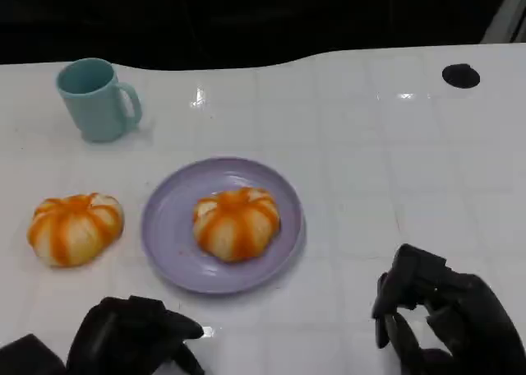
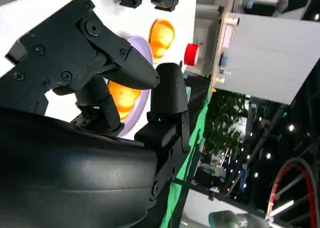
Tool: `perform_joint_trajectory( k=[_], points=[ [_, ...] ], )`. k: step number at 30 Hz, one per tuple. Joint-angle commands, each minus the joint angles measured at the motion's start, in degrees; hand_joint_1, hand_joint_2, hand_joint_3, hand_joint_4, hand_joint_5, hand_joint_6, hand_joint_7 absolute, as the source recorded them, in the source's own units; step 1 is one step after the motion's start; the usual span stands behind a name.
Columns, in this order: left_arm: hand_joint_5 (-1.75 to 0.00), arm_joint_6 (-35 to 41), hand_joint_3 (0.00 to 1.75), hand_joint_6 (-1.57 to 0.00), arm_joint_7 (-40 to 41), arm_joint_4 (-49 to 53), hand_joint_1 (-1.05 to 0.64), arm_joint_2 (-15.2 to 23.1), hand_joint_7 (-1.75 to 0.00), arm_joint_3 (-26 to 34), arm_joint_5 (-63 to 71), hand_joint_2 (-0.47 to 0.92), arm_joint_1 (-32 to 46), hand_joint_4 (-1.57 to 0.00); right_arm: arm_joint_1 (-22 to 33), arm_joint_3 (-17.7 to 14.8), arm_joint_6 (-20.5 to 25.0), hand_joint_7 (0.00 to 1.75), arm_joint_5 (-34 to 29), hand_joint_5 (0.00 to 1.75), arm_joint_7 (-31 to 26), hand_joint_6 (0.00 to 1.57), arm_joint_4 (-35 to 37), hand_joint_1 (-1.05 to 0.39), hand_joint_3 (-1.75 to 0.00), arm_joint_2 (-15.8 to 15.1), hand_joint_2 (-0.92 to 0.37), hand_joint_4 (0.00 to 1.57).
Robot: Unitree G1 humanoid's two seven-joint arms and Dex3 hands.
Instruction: Grasp the bread from the table and place it into the plate.
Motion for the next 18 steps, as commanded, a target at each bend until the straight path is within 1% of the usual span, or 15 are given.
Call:
perform_joint_trajectory(
  k=[1,9,18],
  points=[
    [-0.72,-0.3,0.0,-1.57,-0.7,0.3,-1.05,1.3,-0.18,0.7,-0.4,0.85,-0.1,-1.44,0.0,-1.1,-0.2,1.75,2.1,1.75,0.2,0.61,1.3,-0.27,-1.36,0.7,-0.44,0.83],
    [-0.71,0.8,0.0,-1.57,-0.6,-0.3,-1.05,1.5,-0.18,0.8,-0.7,0.84,-0.1,-1.45,-0.2,-1.6,0.2,1.75,2.7,1.75,0.5,0.64,1.4,-0.3,-1.34,0.9,-0.44,0.84],
    [-0.7,1.0,0.0,-1.57,-0.8,-0.2,-1.05,1.7,-0.18,0.9,-0.7,0.84,-0.2,-1.45,-0.5,-1.8,0.3,1.75,3.6,1.75,1.1,0.66,1.7,-0.29,-1.34,1.5,-0.42,0.87]
  ],
)
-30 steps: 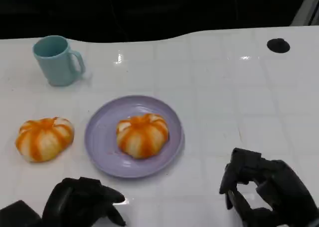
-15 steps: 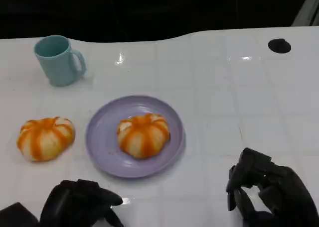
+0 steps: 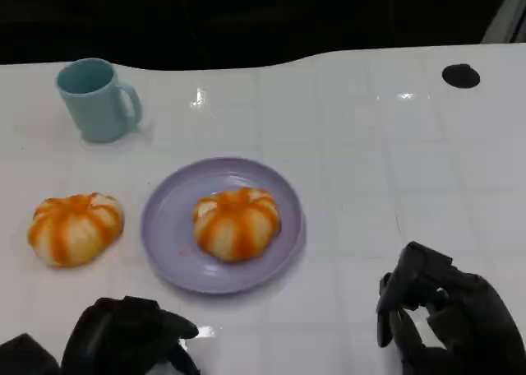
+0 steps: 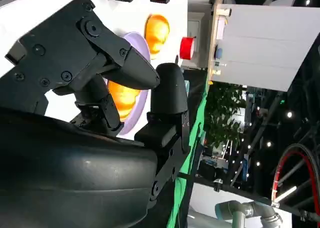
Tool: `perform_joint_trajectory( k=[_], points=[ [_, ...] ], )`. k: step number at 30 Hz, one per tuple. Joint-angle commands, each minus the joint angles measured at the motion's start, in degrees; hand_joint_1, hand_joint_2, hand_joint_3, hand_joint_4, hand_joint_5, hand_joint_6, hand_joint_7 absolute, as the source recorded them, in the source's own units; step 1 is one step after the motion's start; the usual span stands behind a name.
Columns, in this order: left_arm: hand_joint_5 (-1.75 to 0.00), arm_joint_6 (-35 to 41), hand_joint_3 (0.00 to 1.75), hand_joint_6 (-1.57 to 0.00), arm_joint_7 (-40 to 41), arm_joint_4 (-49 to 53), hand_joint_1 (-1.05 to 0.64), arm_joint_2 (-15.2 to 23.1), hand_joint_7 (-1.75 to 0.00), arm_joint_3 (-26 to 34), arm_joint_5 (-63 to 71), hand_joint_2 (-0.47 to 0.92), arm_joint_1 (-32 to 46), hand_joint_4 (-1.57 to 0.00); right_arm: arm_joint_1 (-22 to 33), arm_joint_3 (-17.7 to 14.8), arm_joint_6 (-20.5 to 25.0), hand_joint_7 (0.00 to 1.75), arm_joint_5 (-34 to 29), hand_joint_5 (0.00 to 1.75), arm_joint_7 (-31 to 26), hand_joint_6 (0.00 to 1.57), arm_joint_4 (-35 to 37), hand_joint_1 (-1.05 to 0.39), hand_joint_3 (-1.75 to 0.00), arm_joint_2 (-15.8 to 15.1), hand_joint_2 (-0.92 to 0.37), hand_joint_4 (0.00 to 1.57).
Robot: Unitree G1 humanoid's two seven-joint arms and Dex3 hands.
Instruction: Grasp the bread from the table and place it into the plate.
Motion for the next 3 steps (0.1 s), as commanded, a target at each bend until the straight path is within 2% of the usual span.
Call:
perform_joint_trajectory(
  k=[1,3],
  points=[
    [-0.7,0.5,0.0,-1.57,-0.5,-0.3,-1.05,1.2,-0.18,0.4,-0.3,0.84,-0.1,-1.45,-0.3,-0.9,0.3,1.75,1.0,1.75,0.4,0.66,0.2,-0.28,-1.34,0.1,-0.42,0.87],
    [-0.7,0.6,0.0,-1.57,-0.5,-0.3,-1.05,1.2,-0.18,0.4,-0.4,0.84,-0.2,-1.45,-0.3,-1.0,0.5,1.75,1.2,1.75,0.7,0.66,0.2,-0.28,-1.34,0.1,-0.42,0.88]
  ],
)
